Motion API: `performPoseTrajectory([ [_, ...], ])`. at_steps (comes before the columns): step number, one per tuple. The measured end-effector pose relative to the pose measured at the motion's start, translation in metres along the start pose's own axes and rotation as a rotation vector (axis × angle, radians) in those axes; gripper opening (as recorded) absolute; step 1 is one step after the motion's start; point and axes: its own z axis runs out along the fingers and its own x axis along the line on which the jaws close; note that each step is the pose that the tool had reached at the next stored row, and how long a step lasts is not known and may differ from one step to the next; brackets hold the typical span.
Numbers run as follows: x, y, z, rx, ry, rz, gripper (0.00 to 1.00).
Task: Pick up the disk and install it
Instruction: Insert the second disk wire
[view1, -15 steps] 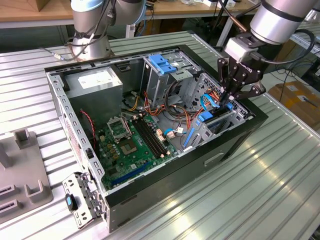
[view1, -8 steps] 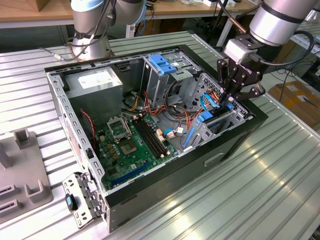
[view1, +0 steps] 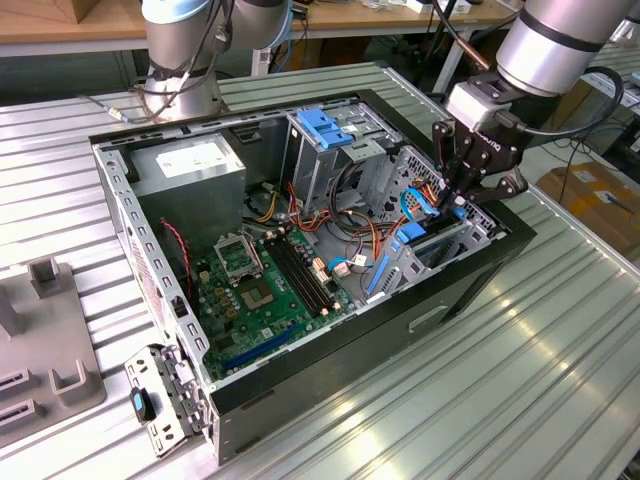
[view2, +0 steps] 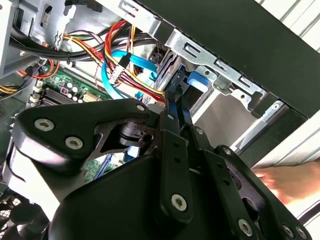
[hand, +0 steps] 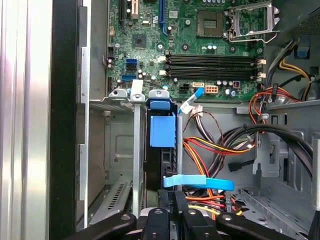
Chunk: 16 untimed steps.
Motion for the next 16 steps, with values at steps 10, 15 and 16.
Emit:
performPoseTrajectory([
  [10,0.0001,-0.0001,0.0056,0.0,-0.0001,0.004,0.16],
  [15,0.0001,-0.0001,0.0076,0.0,-0.0001,0.004,0.16],
  [16,0.0001,-0.0001,0.0079,0.0,0.0002,0.004,0.16],
])
